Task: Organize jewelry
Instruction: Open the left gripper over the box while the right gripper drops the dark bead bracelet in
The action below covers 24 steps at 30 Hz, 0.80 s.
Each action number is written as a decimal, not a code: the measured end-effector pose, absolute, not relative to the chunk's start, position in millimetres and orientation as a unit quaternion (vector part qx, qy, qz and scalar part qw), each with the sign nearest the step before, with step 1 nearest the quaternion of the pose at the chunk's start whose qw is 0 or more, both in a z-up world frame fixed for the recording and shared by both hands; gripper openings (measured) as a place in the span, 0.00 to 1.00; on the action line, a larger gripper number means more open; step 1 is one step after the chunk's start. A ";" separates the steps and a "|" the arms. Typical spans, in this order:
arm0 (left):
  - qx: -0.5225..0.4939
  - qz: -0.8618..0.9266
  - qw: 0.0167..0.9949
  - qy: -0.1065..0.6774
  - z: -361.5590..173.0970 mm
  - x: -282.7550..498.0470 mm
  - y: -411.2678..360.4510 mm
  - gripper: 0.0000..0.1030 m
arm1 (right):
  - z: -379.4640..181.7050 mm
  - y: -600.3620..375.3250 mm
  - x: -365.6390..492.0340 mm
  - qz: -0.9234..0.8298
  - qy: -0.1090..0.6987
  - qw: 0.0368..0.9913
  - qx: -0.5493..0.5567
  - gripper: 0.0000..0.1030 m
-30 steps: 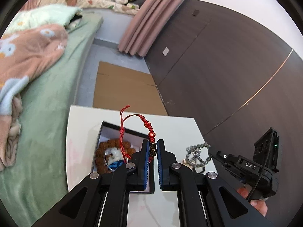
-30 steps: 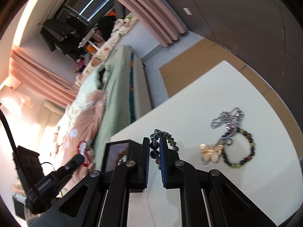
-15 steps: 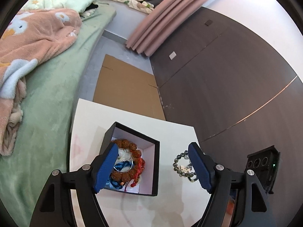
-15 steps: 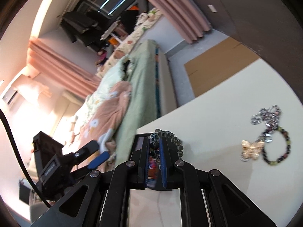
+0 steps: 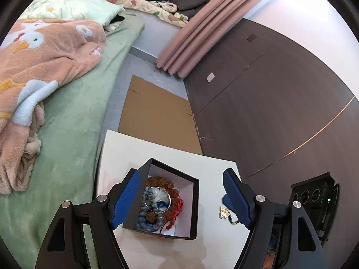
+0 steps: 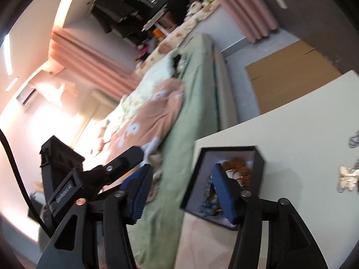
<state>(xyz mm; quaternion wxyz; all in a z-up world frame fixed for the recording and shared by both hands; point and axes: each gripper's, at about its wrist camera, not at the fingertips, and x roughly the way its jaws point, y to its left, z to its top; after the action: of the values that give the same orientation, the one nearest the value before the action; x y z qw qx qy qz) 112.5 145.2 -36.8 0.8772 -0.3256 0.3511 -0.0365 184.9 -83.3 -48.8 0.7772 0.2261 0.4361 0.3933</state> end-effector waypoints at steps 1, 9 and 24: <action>-0.325 -0.037 0.877 0.352 -37.3 113.5 143.9 0.75 | -49.9 -87.3 185.5 0.389 0.439 0.777 0.228 0.55; -0.300 -0.057 0.883 0.356 -33.2 121.1 115.9 0.75 | -50.8 -144.7 190.6 0.338 0.444 0.789 0.258 0.62; -0.231 -0.108 0.888 0.382 -43.1 146.2 32.9 0.75 | -47.1 -254.4 199.0 0.211 0.451 0.820 0.282 0.74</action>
<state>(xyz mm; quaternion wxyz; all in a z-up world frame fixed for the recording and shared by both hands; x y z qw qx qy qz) 146.2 32.9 -43.1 0.8883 -0.2308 0.3822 -0.1076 199.0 -254.4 -47.1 0.8203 0.2824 0.4506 0.2107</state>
